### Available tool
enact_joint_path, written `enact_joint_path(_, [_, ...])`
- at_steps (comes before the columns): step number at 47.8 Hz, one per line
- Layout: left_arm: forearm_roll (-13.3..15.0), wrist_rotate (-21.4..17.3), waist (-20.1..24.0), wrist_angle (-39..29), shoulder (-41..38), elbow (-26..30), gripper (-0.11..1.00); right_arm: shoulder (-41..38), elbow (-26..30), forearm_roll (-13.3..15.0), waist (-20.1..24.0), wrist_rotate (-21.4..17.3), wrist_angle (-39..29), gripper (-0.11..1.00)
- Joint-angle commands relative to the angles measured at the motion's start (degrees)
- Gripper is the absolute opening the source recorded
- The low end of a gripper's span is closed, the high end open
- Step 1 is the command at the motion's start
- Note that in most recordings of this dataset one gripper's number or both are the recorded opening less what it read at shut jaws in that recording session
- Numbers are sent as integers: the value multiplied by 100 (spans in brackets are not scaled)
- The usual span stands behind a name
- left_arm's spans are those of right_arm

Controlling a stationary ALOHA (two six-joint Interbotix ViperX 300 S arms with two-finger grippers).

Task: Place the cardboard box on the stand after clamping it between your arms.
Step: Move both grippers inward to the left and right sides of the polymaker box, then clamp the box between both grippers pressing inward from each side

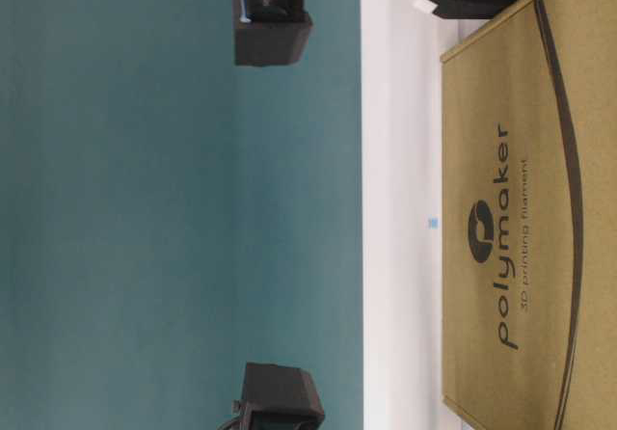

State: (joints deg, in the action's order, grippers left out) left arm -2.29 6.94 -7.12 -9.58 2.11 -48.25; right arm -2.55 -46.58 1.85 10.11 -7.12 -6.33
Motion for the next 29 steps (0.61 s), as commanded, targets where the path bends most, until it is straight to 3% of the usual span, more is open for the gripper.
enact_joint_path(1, [-26, -26, 44, 9, -62, 193, 83, -149, 237, 18, 44, 88, 88, 84])
enact_joint_path(18, [-18, 0, 79, -378, 176, 413, 82, -35, 413, 18, 62, 70, -62, 84])
enact_joint_path(29, [-18, 62, 79, -1327, 633, 914, 82, 598, 835, -9, 62, 70, -1055, 84])
